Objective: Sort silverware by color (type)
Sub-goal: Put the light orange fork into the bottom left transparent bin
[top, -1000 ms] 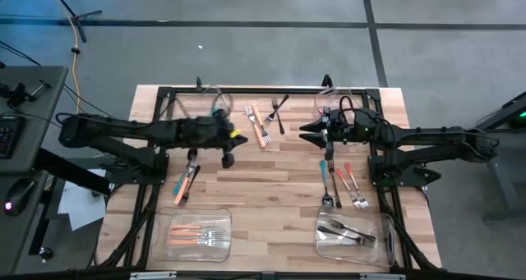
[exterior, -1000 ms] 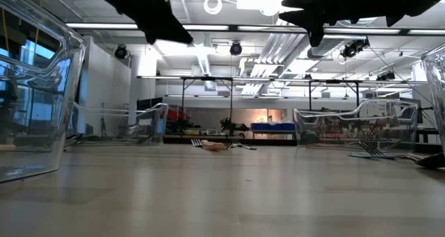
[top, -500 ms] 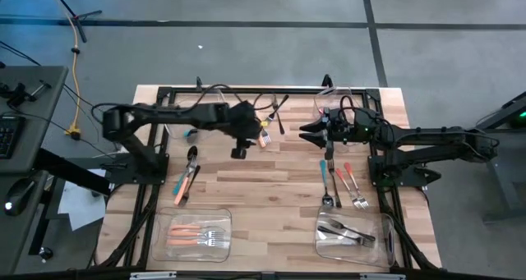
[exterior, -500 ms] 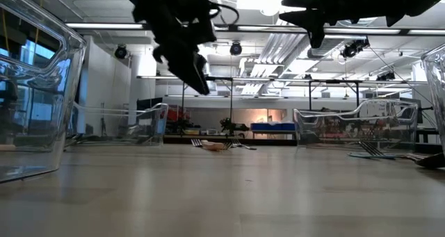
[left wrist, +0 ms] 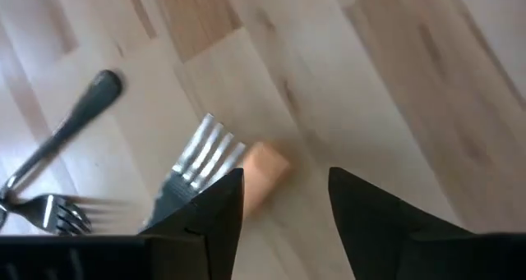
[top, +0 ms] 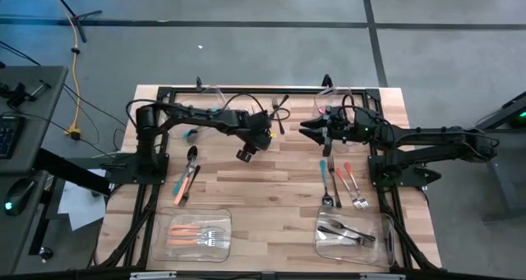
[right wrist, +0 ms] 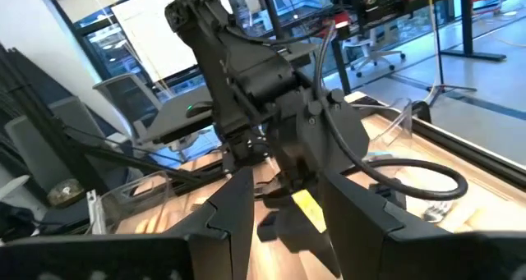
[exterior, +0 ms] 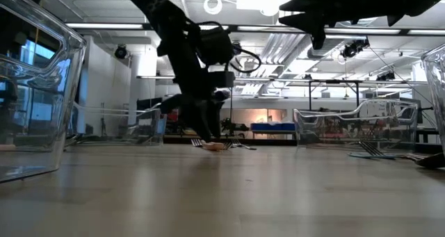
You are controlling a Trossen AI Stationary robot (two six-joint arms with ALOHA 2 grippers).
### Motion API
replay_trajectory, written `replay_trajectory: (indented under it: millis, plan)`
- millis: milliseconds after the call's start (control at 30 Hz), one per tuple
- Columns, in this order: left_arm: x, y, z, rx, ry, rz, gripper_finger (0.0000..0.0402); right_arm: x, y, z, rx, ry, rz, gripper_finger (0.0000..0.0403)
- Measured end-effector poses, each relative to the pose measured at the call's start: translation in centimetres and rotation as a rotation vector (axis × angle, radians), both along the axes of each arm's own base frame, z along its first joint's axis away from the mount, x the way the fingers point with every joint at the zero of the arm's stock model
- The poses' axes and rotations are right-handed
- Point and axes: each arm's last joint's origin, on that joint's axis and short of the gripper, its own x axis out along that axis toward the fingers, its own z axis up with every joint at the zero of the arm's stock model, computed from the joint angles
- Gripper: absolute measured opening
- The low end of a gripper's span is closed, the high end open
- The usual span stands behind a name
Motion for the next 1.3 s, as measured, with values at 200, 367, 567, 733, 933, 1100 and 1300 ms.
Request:
replay_trajectory:
  millis: [200, 367, 567, 733, 933, 1100, 1300]
  plan:
    - [0.3, 0.8, -1.2, 0.034, 0.013, -0.019, 0.0157, 0.0, 0.0, 0.0, 0.019, 0.001, -0.004, 0.0124]
    - [0.1, 1.5, -1.3, 0.032, 0.011, -0.018, 0.0148, 0.0, 0.0, 0.0, 0.019, 0.002, -0.005, 0.0124]
    - [0.0, 1.9, -1.4, 0.018, 0.007, -0.052, 0.0135, 0.0, 0.0, 0.0, 0.020, 0.002, -0.005, 0.0124]
    - [-0.1, 2.3, -1.4, 0.017, 0.003, -0.042, 0.0126, 0.0, 0.0, 0.0, 0.020, 0.002, -0.005, 0.0124]
    - [-0.2, 2.3, -1.4, -0.002, 0.007, -0.039, 0.0125, 0.0, 0.0, 0.0, 0.020, 0.002, -0.005, 0.0124]
    - [-0.1, 1.3, -1.5, -0.024, 0.026, -0.068, 0.0125, 0.0, 0.0, 0.0, 0.020, 0.002, -0.005, 0.0124]
    - [0.2, -0.6, -1.6, -0.071, 0.035, -0.082, 0.0125, 0.0, 0.0, 0.0, 0.019, 0.002, -0.005, 0.0124]
